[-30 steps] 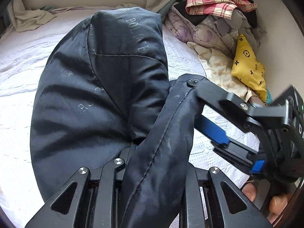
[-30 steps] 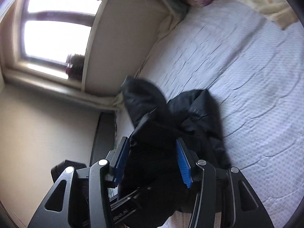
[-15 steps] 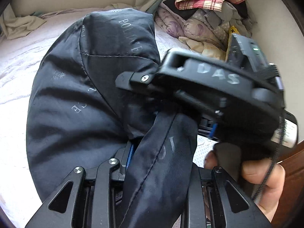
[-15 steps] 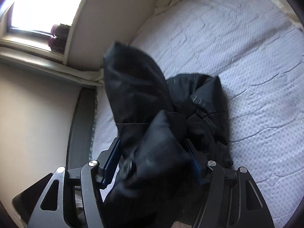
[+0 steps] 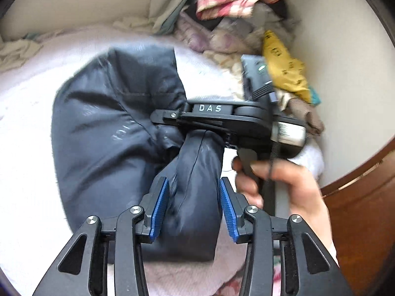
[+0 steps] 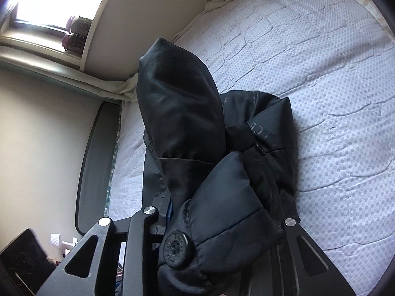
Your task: Fold large clothes
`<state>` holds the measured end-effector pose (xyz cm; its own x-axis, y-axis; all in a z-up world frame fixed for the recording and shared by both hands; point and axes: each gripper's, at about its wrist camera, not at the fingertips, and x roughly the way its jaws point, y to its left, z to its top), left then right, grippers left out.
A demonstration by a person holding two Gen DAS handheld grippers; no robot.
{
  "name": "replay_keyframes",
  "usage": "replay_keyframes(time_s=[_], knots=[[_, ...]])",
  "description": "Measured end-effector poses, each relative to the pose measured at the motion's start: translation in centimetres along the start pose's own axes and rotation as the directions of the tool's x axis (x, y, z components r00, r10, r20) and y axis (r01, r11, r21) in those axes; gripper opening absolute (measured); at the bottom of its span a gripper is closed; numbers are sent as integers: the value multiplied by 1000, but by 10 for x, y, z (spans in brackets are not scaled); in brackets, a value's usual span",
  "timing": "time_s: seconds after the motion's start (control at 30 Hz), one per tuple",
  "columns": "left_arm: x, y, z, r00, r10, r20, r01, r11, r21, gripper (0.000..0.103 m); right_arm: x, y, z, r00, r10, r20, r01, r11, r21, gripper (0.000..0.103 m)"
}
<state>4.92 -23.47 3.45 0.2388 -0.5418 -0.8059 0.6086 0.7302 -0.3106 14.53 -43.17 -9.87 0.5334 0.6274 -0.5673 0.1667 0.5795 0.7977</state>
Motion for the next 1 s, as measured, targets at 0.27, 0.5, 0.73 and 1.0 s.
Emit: replay_keyframes(time_s=[0.27, 0.5, 0.73, 1.0], knots=[[-25, 48, -29, 966, 236, 104, -233, 972, -37, 47, -24, -5, -3, 1000, 9, 30, -9, 1000, 5, 24], [6, 54, -48, 963, 262, 62, -262, 965, -6, 41, -33, -24, 1, 999, -5, 47, 4, 1000, 31, 23], [26, 44, -49, 970, 232, 66, -233, 972, 5, 40, -38, -60, 5, 998, -28, 56, 23, 996, 89, 22], [58, 28, -68, 931, 354, 89, -363, 925, 115, 40, -24, -75, 5, 991, -126, 53, 123, 991, 52, 25]])
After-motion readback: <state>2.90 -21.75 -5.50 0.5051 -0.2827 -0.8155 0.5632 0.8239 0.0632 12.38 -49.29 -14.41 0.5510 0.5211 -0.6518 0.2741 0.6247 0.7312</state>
